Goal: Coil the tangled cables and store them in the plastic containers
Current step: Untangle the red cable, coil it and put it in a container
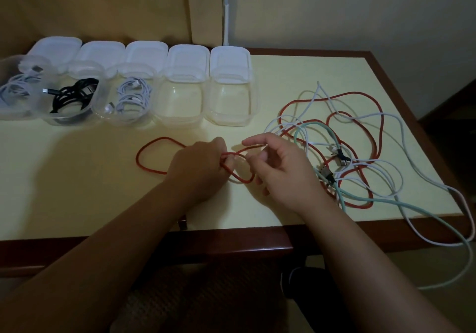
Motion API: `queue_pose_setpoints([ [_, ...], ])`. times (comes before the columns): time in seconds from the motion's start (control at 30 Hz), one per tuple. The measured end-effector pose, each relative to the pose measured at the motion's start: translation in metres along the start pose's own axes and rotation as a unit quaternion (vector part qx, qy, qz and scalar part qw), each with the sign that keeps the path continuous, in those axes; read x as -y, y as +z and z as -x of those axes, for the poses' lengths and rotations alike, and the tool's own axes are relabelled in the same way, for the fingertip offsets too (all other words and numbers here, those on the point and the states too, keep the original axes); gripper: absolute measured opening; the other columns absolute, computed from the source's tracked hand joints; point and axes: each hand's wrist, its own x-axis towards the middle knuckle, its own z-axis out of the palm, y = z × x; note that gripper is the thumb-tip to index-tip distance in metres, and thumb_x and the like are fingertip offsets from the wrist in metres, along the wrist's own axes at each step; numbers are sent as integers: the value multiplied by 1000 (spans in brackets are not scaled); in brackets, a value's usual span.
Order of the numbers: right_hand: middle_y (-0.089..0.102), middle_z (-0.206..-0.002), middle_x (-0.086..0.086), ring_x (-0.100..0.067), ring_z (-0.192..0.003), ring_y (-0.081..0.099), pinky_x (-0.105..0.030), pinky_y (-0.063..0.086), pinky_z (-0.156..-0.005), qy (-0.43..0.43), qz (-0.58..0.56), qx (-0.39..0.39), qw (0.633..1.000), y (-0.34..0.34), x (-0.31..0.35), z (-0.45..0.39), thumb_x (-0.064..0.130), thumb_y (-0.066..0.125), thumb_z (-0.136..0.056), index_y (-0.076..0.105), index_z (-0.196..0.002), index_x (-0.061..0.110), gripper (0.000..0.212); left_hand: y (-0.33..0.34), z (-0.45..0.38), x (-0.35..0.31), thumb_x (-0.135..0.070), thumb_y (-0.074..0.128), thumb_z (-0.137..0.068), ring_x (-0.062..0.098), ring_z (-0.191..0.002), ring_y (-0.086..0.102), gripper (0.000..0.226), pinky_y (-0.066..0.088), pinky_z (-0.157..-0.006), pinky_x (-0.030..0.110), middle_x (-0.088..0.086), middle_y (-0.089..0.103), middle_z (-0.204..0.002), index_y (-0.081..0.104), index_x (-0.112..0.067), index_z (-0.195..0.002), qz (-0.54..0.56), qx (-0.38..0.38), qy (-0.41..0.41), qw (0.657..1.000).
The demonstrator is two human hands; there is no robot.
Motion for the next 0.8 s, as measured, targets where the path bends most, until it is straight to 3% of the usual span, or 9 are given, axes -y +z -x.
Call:
queue_pose_setpoints([
  [0.1,52,-56,16,-5,-54,49,-22,36,-54,0,92,52,994,4,-1,2,23,58,-100,71,-116,39,26,-11,6,7,-45,42,-87,11,-62,53,27,35,-58,32,-11,54,-60,50,-31,-66,153,25,43,987],
  [0.2,63,-68,12,-7,-67,58,-34,47,-65,27,94,74,992,2,3,3,46,48,-99,70,-111,41,25,-17,9,17,-40,60,-93,6,-51,39,45,30,-54,24,-12,41,-51,50,-16,-57,259,21,29,965],
  [0.27,64,-72,14,-11,-78,61,-37,47,-75,33,99,72,992,0,1,1,52,38,-97,69,-108,34,37,-26,11,14,-43,68,-92,10,-49,31,58,26,-49,22,3,35,-54,48,0,-58,351,0,0,937],
  [0.4,66,-66,16,-4,-67,59,-26,41,-67,66,90,18,994,-7,-10,-4,33,53,-105,70,-102,30,17,-53,6,18,-23,59,-99,7,-38,21,48,9,-49,27,-5,37,-46,69,-16,-53,625,-80,-140,764],
  [0.5,67,-69,8,-5,-66,61,-24,40,-62,73,131,-7,989,-7,-10,-4,35,56,-104,67,-104,29,12,-71,8,41,-39,69,-88,7,-40,19,39,12,-47,26,-10,27,-49,52,-24,-56,748,-88,-150,641],
  [0.53,67,-70,7,-8,-68,63,-27,42,-64,65,150,-17,986,-6,-10,-4,38,54,-105,66,-104,29,15,-72,9,46,-50,79,-74,8,-41,18,45,13,-46,26,-9,25,-50,44,-25,-59,756,-69,-141,636],
  [0.6,68,-69,4,-10,-68,65,-31,47,-66,43,180,-31,982,-3,-8,-5,41,49,-107,66,-105,28,21,-70,9,47,-53,89,-55,7,-42,19,60,13,-43,23,-9,25,-52,38,-24,-67,721,-31,-128,681],
  [0.7,70,-70,2,-6,-59,62,-32,49,-63,5,141,-1,990,-4,-7,-4,39,45,-110,65,-103,28,24,-56,12,33,-27,80,-75,9,-41,22,41,16,-43,21,-6,29,-54,40,-19,-74,638,-19,-74,766],
  [0.8,70,-73,6,-4,-59,62,-26,45,-62,-16,110,57,992,-10,-1,1,35,45,-111,63,-98,28,24,-38,16,17,-10,79,-84,10,-44,37,27,34,-45,21,-5,46,-54,53,-9,-81,552,-23,-50,832],
])
